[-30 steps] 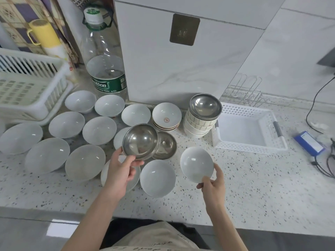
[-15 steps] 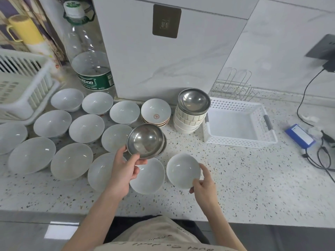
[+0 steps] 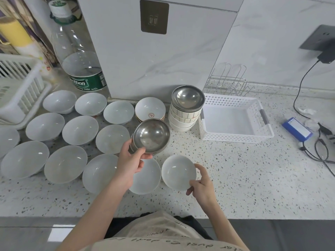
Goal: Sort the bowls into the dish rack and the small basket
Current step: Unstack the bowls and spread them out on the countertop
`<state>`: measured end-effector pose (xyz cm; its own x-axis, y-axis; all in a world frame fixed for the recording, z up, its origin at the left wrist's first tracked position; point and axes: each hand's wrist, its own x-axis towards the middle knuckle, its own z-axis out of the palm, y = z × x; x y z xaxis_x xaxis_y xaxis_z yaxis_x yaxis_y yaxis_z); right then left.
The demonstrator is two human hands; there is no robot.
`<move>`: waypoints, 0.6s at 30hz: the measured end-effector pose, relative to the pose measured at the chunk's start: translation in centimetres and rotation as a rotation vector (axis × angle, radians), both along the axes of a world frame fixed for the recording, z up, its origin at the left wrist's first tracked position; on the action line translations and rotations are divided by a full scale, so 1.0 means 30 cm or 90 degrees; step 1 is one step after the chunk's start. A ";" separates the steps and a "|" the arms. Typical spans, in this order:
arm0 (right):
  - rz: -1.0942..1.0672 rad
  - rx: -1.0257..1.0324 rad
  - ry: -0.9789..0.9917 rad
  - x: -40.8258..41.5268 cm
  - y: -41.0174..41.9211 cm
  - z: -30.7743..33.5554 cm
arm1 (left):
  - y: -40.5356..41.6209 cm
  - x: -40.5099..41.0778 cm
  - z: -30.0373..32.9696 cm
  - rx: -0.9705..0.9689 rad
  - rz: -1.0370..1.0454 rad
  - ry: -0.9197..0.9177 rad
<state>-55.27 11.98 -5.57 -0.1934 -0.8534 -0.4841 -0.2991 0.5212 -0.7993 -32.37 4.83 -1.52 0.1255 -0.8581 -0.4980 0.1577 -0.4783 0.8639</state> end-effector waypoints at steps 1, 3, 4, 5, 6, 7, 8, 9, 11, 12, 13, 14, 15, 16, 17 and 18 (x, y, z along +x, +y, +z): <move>0.006 0.004 -0.004 -0.005 0.002 -0.001 | -0.004 -0.009 0.002 -0.003 -0.008 -0.005; 0.024 0.007 -0.004 -0.014 0.007 -0.003 | -0.011 -0.025 0.006 -0.011 -0.029 -0.015; 0.036 0.008 0.001 -0.018 0.009 -0.003 | -0.014 -0.033 0.008 -0.013 -0.039 -0.019; 0.051 0.008 0.009 -0.021 0.012 -0.003 | -0.017 -0.042 0.010 -0.014 -0.049 -0.023; 0.066 0.007 0.020 -0.025 0.013 -0.002 | -0.019 -0.051 0.013 -0.013 -0.059 -0.027; 0.079 0.005 0.033 -0.029 0.013 0.000 | -0.022 -0.060 0.016 -0.010 -0.070 -0.032; 0.085 -0.003 0.049 -0.034 0.012 0.003 | -0.025 -0.069 0.018 -0.007 -0.078 -0.037; 0.082 -0.016 0.068 -0.040 0.007 0.008 | -0.028 -0.079 0.018 -0.007 -0.087 -0.044; 0.052 -0.051 0.114 -0.052 -0.013 0.027 | -0.037 -0.095 0.016 -0.012 -0.111 -0.069; 0.029 -0.069 0.134 -0.057 -0.027 0.040 | -0.042 -0.103 0.015 -0.016 -0.127 -0.084; 0.005 -0.084 0.144 -0.060 -0.046 0.055 | -0.048 -0.111 0.014 -0.021 -0.144 -0.096; -0.018 -0.096 0.143 -0.061 -0.067 0.071 | -0.053 -0.119 0.011 -0.024 -0.160 -0.104; -0.036 -0.106 0.131 -0.060 -0.091 0.088 | -0.058 -0.127 0.008 -0.027 -0.173 -0.109; -0.046 -0.111 0.115 -0.057 -0.117 0.101 | -0.065 -0.135 0.006 -0.028 -0.184 -0.114; -0.051 -0.114 0.104 -0.053 -0.145 0.112 | -0.072 -0.143 0.003 -0.030 -0.195 -0.118; -0.051 -0.112 0.098 -0.048 -0.174 0.121 | -0.080 -0.151 0.001 -0.030 -0.205 -0.123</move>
